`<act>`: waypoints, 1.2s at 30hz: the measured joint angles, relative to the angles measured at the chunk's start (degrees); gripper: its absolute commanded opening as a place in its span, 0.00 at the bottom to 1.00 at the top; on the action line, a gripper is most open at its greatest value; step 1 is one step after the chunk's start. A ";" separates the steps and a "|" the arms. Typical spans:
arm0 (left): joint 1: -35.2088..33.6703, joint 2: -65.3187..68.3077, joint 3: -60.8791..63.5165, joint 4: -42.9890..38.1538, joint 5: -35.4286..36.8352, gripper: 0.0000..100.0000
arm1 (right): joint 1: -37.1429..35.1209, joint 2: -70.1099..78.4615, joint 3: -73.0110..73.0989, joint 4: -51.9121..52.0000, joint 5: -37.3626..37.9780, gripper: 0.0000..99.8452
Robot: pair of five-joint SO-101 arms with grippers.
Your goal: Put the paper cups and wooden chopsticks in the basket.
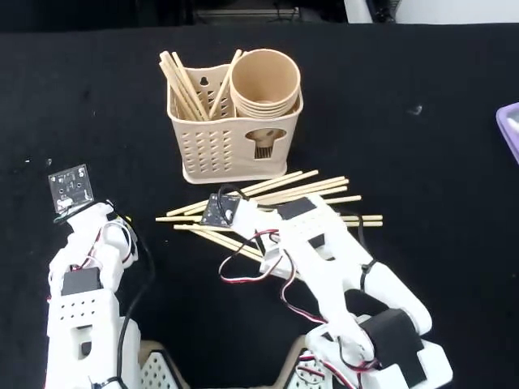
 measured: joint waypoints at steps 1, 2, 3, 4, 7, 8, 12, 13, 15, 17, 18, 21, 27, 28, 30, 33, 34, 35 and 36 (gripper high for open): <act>0.00 0.00 0.00 0.00 0.00 0.11 | 0.00 0.00 0.00 0.00 0.00 0.02; 0.00 0.00 0.00 0.00 0.00 0.11 | 0.00 0.00 0.00 0.09 0.00 0.02; 0.00 0.00 0.00 0.00 0.00 0.11 | 0.00 0.00 0.00 0.53 0.00 0.02; 0.00 0.00 0.00 0.00 0.00 0.11 | 0.00 0.00 0.00 0.88 0.00 0.02; 0.00 0.00 0.00 0.00 0.00 0.11 | 0.00 0.00 0.00 1.14 -0.79 0.02; 0.00 0.00 0.00 0.00 0.00 0.11 | 0.00 0.00 0.00 1.14 -1.41 0.02; 0.00 0.00 0.00 0.00 0.00 0.11 | 0.00 0.00 0.00 1.23 -2.81 0.02; 0.00 0.00 0.00 0.00 0.00 0.11 | 0.00 0.00 0.00 1.23 -2.99 0.02; 0.00 0.00 0.00 0.00 0.00 0.11 | 0.00 0.00 -0.88 2.99 -3.08 0.07; 0.00 0.00 0.00 0.00 0.00 0.11 | 0.00 0.00 -2.99 5.10 -3.08 0.12; 0.00 0.00 0.00 0.00 0.00 0.11 | 0.00 0.00 -3.96 6.51 -3.08 0.15; 0.00 0.00 0.00 0.00 0.00 0.11 | -0.09 0.00 -5.45 8.88 -3.08 0.19; 0.00 0.00 0.00 0.00 0.00 0.11 | -0.79 0.00 -5.54 9.41 -3.08 0.20; 0.00 0.00 0.00 0.00 0.00 0.11 | -1.32 0.00 -5.19 9.23 -3.08 0.20; 0.00 0.00 0.00 0.00 0.00 0.11 | -2.46 0.00 -3.78 8.09 -3.08 0.20; 0.00 0.00 0.00 0.00 0.00 0.11 | -4.57 0.00 -2.55 6.42 -3.78 0.20; 0.00 0.00 0.00 0.00 0.00 0.11 | -4.84 0.00 -2.55 6.24 -4.57 0.20; 0.00 0.00 0.00 0.00 0.00 0.11 | -5.01 0.00 -2.55 6.07 -5.27 0.20; 0.00 0.00 0.00 0.00 0.00 0.11 | -5.27 0.00 -2.55 6.07 -5.71 0.20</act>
